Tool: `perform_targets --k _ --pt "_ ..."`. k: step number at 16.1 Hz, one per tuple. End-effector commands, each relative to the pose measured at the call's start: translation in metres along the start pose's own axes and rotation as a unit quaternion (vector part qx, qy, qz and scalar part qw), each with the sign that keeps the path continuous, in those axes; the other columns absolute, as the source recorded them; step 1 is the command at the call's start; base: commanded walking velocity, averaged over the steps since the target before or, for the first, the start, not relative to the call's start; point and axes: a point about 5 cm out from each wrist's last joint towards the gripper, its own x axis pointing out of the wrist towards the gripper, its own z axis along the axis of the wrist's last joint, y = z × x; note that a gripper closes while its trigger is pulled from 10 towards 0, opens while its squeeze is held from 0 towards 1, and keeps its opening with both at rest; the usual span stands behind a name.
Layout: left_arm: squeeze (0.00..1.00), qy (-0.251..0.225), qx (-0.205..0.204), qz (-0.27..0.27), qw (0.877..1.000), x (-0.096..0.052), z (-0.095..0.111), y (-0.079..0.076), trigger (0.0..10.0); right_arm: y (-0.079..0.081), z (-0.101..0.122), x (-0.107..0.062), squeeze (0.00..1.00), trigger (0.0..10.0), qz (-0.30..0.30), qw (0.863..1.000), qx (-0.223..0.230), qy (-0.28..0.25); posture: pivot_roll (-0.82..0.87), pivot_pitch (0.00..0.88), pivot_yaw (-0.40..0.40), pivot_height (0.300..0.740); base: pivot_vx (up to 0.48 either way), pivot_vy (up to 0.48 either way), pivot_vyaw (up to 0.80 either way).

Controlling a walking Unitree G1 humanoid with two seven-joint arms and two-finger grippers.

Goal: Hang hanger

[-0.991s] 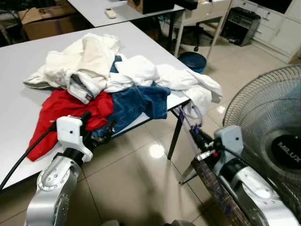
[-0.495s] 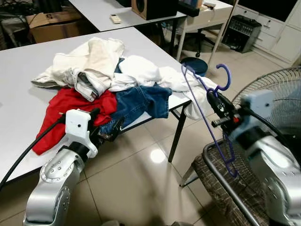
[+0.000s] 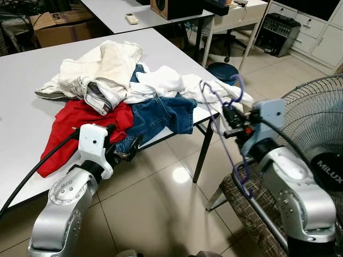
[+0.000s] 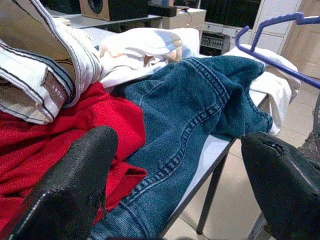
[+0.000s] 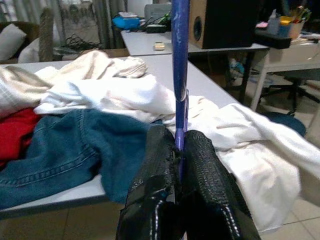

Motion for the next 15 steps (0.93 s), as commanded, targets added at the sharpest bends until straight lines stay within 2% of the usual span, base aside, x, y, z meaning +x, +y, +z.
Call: perform_targets --k 1,4,6,7,8,9,11,12,13,15 --pt "0.00 0.005 0.005 -0.008 1.000 0.000 -0.001 0.000 10.0 0.001 0.001 -0.002 0.00 10.0 0.000 1.000 -0.006 -0.001 -0.12 0.047 -0.014 0.740 0.000 0.000 0.00" --pt "0.00 0.001 0.003 -0.008 1.000 -0.002 0.001 -0.003 10.0 0.004 -0.002 -0.001 0.00 10.0 0.010 1.000 -0.006 -0.003 -0.10 0.046 -0.007 0.740 0.000 0.000 0.00" --pt "0.00 0.013 0.010 0.008 1.000 -0.009 -0.004 0.002 10.0 0.001 0.003 0.001 0.00 10.0 0.014 1.000 -0.017 -0.009 -0.11 0.052 0.008 0.740 0.000 0.000 0.00" --pt "1.00 0.015 0.016 0.015 1.000 -0.012 -0.006 0.005 10.0 0.002 0.002 0.000 0.00 10.0 0.020 1.000 -0.016 -0.004 -0.11 0.055 0.001 0.740 0.000 0.000 0.00" --pt "1.00 0.021 0.024 0.014 0.999 -0.017 -0.007 0.008 10.0 0.006 0.001 -0.001 0.00 10.0 0.043 0.999 -0.013 -0.001 -0.11 0.056 -0.003 0.740 0.000 0.000 0.00" --pt "1.00 0.039 0.028 0.019 0.999 -0.030 -0.010 0.015 10.0 0.022 -0.004 -0.008 0.00 10.0 0.118 0.993 -0.006 0.022 -0.10 0.068 -0.026 0.740 0.000 0.000 0.00" --pt "1.00 0.060 0.026 0.015 0.998 -0.034 -0.015 0.014 10.0 0.027 -0.011 -0.012 0.00 10.0 0.139 0.990 -0.012 0.038 -0.09 0.070 -0.033 0.740 0.000 0.000 0.00" --pt "0.45 0.111 0.030 0.000 0.993 -0.036 -0.031 0.006 10.0 0.029 -0.017 -0.016 0.00 10.0 0.144 0.988 -0.020 0.051 -0.09 0.066 -0.028 0.740 0.000 0.000 0.00" --pt "0.00 0.122 0.031 0.012 0.992 -0.035 -0.037 0.004 10.0 0.031 -0.017 -0.017 0.00 10.0 0.149 0.987 -0.020 0.051 -0.10 0.064 -0.025 0.740 0.000 0.000 0.00" --pt "0.00 0.118 0.024 0.039 0.992 -0.028 -0.041 0.010 10.0 0.033 -0.016 -0.019 0.00 10.0 0.158 0.986 -0.020 0.048 -0.11 0.057 -0.019 0.740 0.000 0.000 0.00"
